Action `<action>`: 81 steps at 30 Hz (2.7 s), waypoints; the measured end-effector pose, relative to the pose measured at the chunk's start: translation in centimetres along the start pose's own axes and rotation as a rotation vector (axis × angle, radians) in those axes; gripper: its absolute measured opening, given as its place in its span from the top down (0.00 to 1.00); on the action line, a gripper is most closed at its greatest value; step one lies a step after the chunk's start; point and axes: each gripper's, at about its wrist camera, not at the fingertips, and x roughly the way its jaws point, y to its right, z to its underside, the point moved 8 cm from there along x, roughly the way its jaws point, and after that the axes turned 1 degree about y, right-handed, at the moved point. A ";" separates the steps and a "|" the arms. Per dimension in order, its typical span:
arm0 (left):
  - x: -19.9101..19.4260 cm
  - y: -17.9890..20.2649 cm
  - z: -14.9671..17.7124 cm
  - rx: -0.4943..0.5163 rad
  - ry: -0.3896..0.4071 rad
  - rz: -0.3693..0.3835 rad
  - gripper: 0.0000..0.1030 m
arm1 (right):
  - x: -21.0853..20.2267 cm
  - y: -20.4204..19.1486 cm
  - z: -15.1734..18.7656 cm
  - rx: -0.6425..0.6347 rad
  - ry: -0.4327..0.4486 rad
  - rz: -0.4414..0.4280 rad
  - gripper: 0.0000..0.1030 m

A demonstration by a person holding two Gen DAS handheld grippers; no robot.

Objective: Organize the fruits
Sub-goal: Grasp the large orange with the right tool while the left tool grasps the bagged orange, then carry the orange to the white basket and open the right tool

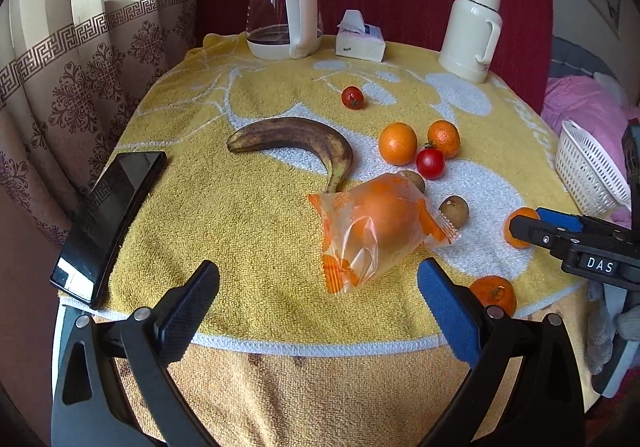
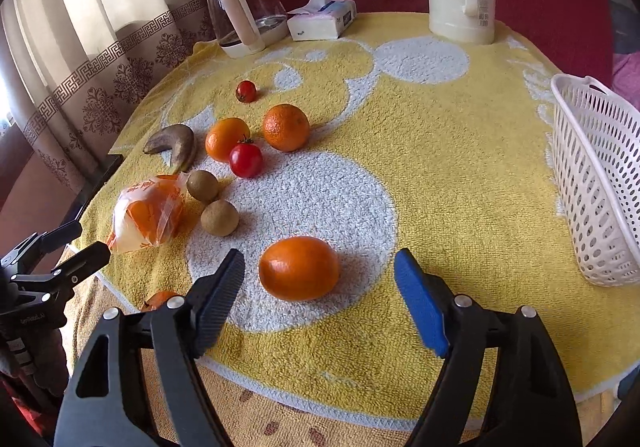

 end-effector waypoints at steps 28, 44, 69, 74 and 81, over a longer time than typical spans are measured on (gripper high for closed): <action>6.4 3.5 -2.7 -0.037 -0.121 0.045 0.19 | 0.5 0.2 -0.5 -0.001 0.004 -0.024 0.58; 2.9 3.0 -3.1 -0.045 -0.028 0.038 0.34 | -1.7 0.9 -1.5 0.031 0.080 -0.041 0.58; -0.9 6.6 -5.7 0.036 0.071 0.051 0.34 | -12.8 16.3 -5.2 0.308 0.348 0.181 0.58; -1.2 8.8 -6.4 0.075 0.071 0.064 0.34 | -12.2 20.4 -3.9 0.373 0.314 0.239 0.58; -1.5 13.4 -7.9 0.165 0.078 0.093 0.34 | -11.1 22.1 -2.5 0.399 0.275 0.253 0.56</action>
